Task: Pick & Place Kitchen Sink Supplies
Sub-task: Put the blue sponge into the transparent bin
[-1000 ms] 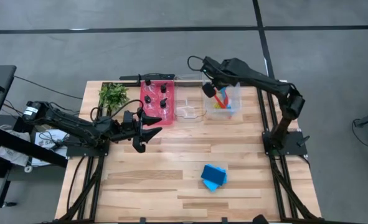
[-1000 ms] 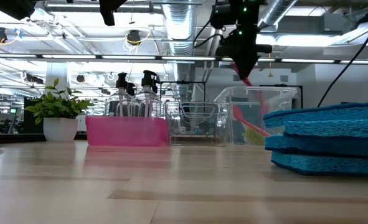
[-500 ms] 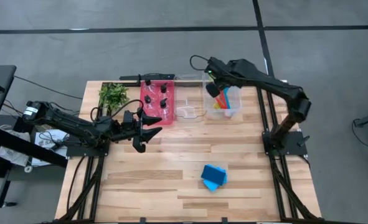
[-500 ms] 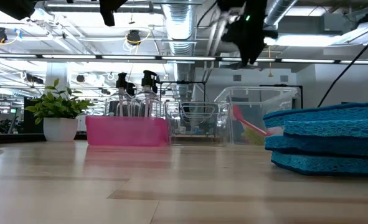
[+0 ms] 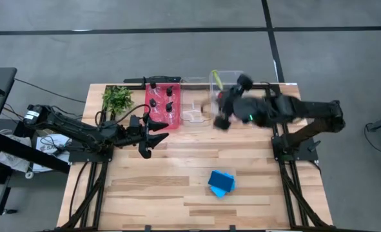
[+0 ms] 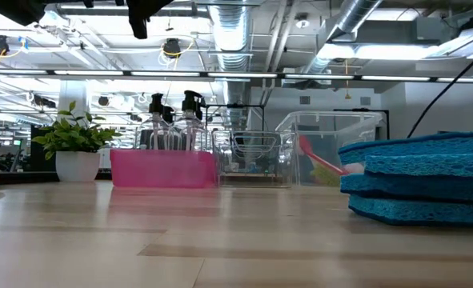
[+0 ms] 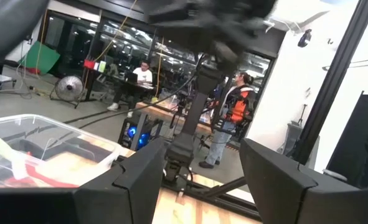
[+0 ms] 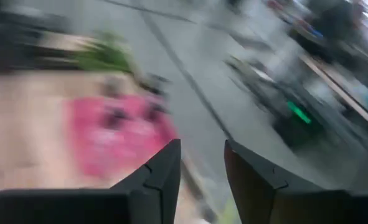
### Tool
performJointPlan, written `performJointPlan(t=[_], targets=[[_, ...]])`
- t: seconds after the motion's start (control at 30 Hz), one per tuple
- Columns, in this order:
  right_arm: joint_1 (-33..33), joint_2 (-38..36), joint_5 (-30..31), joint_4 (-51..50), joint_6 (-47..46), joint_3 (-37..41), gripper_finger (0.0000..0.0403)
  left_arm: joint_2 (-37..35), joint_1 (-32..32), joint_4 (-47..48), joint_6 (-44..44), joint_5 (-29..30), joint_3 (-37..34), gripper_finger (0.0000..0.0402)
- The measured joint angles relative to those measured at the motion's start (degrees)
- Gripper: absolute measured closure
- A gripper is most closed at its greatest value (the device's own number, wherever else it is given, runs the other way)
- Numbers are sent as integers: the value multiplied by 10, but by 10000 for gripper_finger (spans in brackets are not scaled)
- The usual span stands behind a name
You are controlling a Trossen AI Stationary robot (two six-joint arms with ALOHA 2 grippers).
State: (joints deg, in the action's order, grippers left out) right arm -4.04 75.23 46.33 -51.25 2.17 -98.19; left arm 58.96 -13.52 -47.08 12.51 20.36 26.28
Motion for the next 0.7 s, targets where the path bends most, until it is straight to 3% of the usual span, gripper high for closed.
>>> performJointPlan(t=[0.17, 0.4, 0.6, 0.7], targets=[[-95, -6, -46, 4, 12, 0, 287, 0, 2, 2, 0, 3, 0, 189], [-138, -7, -116, -17, -21, 0, 288, 0, 2, 24, 24, 7, 0, 189], [-164, -23, -254, -77, -44, 0, 288, 1, 2, 175, 33, -4, 34, 189], [-180, -42, -285, -114, -82, 12, 288, 0, 4, 244, 0, -7, 72, 189]])
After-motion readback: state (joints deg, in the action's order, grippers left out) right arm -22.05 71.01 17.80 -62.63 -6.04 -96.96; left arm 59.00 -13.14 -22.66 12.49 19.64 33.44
